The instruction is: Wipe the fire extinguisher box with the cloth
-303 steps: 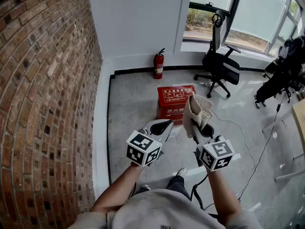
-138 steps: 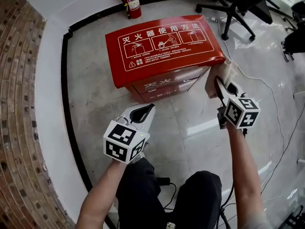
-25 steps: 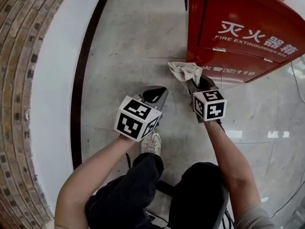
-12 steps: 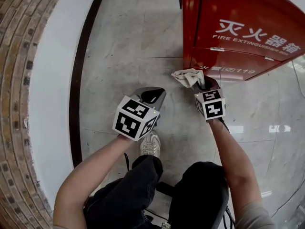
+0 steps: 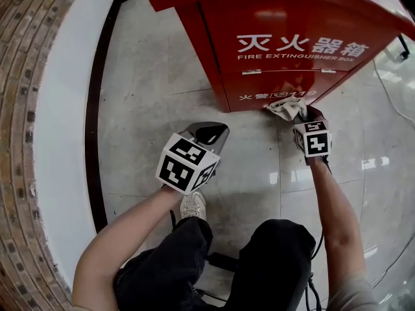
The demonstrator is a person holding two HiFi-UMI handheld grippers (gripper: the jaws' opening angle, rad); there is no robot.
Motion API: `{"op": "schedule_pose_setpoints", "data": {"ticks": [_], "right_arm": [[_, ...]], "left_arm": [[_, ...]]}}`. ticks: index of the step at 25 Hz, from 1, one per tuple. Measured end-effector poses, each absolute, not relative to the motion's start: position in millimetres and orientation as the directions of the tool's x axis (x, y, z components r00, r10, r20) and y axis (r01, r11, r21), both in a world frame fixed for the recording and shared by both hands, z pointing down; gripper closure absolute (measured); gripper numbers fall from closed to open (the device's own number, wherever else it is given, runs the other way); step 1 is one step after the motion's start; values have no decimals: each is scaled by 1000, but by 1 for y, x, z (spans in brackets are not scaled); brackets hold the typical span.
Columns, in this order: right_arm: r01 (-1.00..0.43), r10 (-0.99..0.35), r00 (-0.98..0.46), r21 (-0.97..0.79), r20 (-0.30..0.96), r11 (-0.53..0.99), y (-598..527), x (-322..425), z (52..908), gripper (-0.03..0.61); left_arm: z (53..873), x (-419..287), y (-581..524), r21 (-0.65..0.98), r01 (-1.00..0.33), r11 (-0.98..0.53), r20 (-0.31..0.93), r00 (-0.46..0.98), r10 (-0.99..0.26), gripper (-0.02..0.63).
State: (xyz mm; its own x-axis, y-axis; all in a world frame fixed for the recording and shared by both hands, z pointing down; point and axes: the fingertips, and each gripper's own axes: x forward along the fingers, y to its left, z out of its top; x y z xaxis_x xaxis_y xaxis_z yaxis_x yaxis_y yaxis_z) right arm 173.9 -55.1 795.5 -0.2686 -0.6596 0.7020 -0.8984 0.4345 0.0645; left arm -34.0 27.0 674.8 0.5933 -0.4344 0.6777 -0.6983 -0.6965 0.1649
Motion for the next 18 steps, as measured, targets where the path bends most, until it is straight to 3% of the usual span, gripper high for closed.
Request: {"op": "schedule_pose_setpoints", "data": {"ticks": [5, 13, 18], "right_arm": [[-919, -660, -170, 123, 732, 373, -62, 237, 795, 489], [-989, -718, -42, 74, 695, 130, -57, 331, 767, 491], [-989, -777, -126, -19, 617, 145, -33, 342, 716, 491]], "left_arm": [[664, -14, 28, 171, -674, -719, 663, 619, -422, 614], [648, -2, 34, 131, -664, -736, 650, 618, -441, 612], [625, 25, 45, 105, -617, -780, 628, 649, -428, 613]]}}
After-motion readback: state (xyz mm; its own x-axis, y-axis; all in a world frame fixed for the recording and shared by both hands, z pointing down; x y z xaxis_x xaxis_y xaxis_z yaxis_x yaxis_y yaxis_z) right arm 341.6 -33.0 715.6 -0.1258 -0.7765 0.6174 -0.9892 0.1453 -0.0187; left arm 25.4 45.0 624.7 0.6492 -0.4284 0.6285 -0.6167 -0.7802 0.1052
